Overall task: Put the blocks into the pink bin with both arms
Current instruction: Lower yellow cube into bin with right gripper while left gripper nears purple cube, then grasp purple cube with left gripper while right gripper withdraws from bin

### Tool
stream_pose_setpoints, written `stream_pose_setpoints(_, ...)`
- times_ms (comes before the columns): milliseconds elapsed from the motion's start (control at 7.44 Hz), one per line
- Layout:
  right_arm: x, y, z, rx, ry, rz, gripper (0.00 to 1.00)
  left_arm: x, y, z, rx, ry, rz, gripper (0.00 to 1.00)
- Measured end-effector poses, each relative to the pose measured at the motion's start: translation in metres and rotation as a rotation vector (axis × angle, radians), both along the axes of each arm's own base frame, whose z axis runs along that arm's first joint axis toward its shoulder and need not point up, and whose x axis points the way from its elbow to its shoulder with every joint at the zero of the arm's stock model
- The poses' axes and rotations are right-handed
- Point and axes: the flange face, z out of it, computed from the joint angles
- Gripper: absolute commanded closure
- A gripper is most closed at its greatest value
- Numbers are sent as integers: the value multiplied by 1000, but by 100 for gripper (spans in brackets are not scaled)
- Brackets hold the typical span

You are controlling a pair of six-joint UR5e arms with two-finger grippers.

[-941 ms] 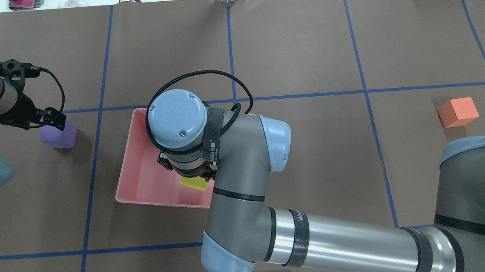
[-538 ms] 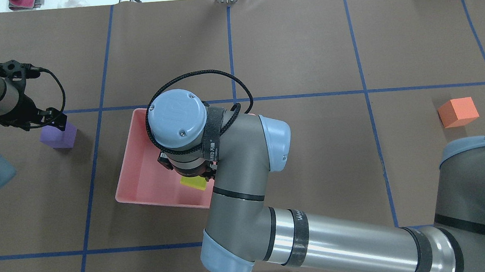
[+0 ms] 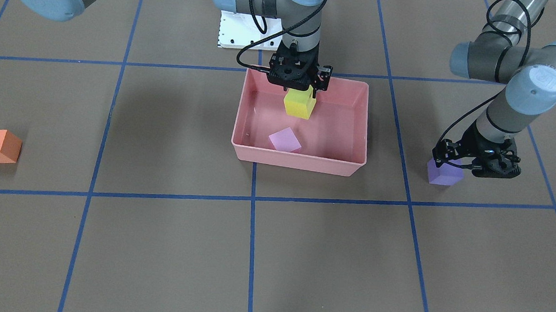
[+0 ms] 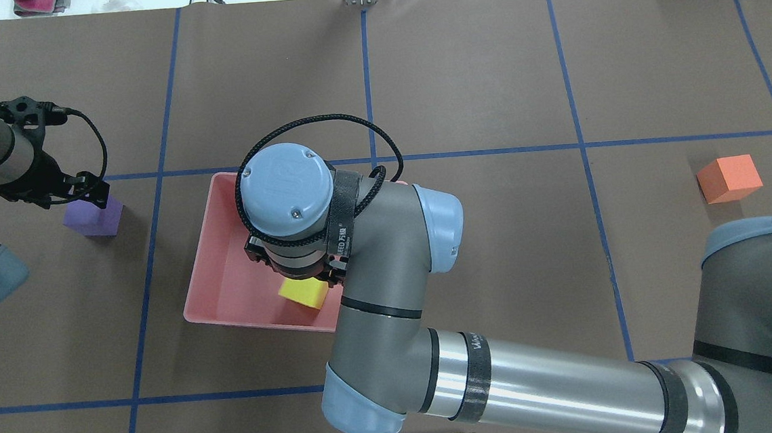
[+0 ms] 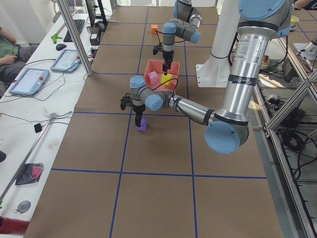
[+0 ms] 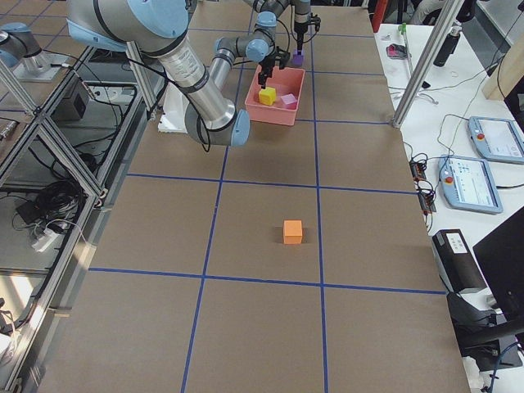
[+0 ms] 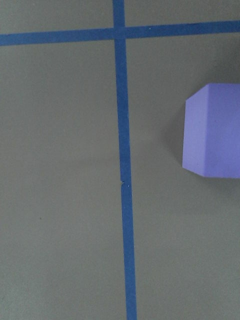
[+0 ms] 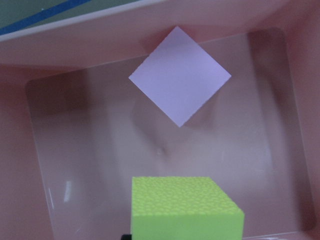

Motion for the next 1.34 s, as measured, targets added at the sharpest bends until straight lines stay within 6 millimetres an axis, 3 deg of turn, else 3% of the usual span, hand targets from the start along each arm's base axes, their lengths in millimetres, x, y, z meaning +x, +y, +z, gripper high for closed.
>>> stream_pose_setpoints(403, 10, -8, -8, 3, -17, 17, 1, 5, -2, 9, 2, 6, -1, 1)
stream_pose_setpoints(538, 17, -13, -11, 5, -25, 24, 1, 11, -3, 18, 5, 20, -9, 14)
stream_pose_setpoints(806, 32, -22, -18, 4, -42, 36, 1, 20, -3, 22, 11, 43, -19, 100)
stream_pose_setpoints(1075, 46, -34, -22, -13, -54, 37, 1, 19, -2, 17, 16, 54, -23, 100)
stream_pose_setpoints(1344, 72, -41, -31, -28, -60, 41, 1, 11, 5, -7, 7, 67, -20, 100)
